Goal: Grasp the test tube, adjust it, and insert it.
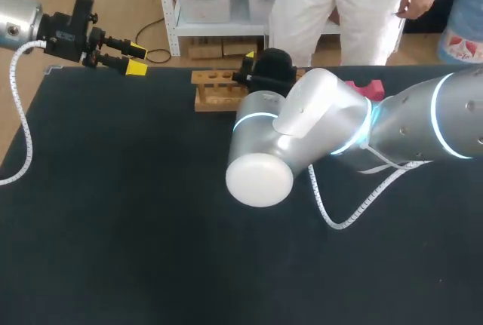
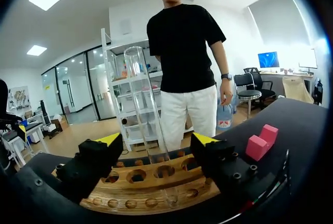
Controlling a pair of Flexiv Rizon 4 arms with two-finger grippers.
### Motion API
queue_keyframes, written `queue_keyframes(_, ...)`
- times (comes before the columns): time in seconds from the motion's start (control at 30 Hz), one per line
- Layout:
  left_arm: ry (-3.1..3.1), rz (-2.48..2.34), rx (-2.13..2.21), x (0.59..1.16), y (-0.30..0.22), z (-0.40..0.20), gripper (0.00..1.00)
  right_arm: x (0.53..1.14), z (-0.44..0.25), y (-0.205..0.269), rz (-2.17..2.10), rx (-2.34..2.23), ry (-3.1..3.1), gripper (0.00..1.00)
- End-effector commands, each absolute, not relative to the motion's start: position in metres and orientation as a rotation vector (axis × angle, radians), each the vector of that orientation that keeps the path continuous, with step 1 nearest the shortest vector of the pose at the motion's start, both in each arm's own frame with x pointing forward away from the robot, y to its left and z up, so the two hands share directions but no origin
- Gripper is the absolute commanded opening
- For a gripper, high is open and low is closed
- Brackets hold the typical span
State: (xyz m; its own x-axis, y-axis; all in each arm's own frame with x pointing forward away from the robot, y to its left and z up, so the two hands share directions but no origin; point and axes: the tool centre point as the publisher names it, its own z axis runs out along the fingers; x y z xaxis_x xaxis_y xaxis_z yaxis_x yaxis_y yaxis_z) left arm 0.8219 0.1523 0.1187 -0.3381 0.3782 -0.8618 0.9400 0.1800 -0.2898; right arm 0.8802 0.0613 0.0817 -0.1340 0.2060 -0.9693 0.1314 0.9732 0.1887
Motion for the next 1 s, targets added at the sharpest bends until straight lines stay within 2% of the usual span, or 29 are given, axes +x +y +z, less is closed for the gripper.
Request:
queue_keyframes(0.03, 1.821, -1.129, 1.244, 0.823, 0.153, 0.118, 1.00, 0.875, 0.087, 0.060, 0.062, 0.247, 1.717, 1.00)
queue_keyframes(0.67, 1.821, -1.129, 1.244, 0.823, 0.153, 0.118, 1.00, 0.819, 0.139, 0.040, 0.305, 0.140, 1.861, 1.00)
queue_keyframes(1.0, 1.821, -1.129, 1.244, 0.823, 0.153, 0.118, 1.00, 0.810, 0.147, 0.041, 0.406, 0.209, 1.858, 1.00)
